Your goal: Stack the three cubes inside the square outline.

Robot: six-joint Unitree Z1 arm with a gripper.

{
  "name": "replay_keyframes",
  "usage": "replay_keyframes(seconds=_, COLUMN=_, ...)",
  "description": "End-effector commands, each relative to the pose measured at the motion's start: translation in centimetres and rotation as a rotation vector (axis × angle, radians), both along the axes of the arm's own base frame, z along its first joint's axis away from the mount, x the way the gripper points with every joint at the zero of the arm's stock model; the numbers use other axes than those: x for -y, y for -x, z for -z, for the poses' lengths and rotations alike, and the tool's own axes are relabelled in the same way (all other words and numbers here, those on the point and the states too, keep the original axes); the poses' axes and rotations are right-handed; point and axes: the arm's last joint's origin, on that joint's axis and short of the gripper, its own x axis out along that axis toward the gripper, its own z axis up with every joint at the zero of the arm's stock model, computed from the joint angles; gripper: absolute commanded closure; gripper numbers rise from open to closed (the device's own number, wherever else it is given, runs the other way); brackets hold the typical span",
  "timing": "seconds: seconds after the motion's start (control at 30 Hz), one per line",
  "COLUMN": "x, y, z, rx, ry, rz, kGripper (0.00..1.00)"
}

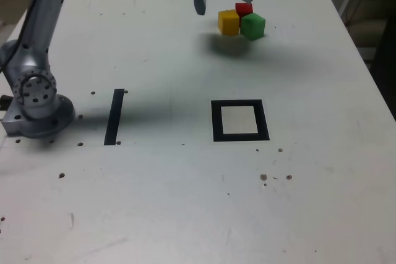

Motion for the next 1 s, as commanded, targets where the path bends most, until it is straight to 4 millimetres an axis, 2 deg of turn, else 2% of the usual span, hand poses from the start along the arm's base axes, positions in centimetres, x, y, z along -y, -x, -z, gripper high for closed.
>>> replay_keyframes(seconds=0.0, x=-0.8, y=-0.4, z=0.4, rx=-0.001, ry=-0.004, rz=-0.003, kGripper=0.01)
replay_keyframes(seconds=0.4, x=-6.0, y=-3.2, z=2.0, rx=0.046, ry=-0.044, rz=-0.007, kGripper=0.01)
replay_keyframes(seconds=0.63, x=-7.2, y=-4.2, z=2.6, rx=0.056, ry=-0.054, rz=-0.002, kGripper=0.01)
replay_keyframes(seconds=0.97, x=-8.3, y=-5.1, z=4.9, rx=0.03, ry=-0.032, rz=-0.002, kGripper=0.03)
